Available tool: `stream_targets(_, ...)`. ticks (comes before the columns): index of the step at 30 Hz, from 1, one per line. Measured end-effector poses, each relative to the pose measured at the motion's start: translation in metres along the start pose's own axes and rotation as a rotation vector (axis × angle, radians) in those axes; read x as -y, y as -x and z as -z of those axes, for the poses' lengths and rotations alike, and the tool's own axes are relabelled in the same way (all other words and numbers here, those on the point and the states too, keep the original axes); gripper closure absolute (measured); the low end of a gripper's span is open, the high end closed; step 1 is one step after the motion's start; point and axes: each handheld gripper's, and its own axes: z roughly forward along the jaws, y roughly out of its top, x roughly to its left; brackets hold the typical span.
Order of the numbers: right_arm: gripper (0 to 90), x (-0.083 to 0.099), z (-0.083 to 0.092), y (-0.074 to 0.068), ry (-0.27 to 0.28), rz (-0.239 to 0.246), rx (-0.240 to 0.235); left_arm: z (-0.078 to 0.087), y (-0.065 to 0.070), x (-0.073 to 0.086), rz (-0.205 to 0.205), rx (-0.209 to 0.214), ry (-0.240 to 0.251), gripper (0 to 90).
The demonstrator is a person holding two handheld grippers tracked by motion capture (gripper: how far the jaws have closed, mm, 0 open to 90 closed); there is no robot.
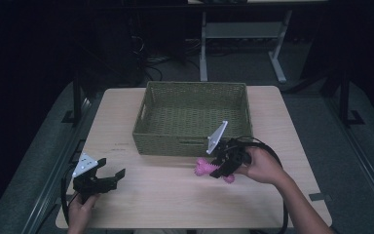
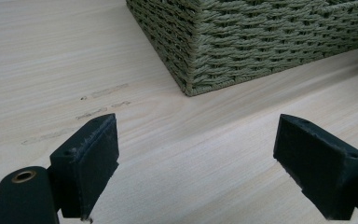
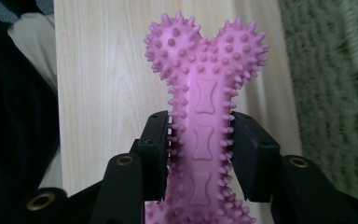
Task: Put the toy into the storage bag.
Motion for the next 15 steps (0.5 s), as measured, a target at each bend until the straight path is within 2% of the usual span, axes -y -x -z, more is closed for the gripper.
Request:
stream_targets(3,58.7,-0.002,0.01,0.005,0.015,-0.005,0.003,0.0,-0.001,0.0,0.0,-0.002,-0.003,13.4)
stream_targets(15,58.6,-0.004,0.03,0.018,0.055,-0.027,-0.001,-0.001,0.0,0.0,0.001,-0.001,-0.005,13.4)
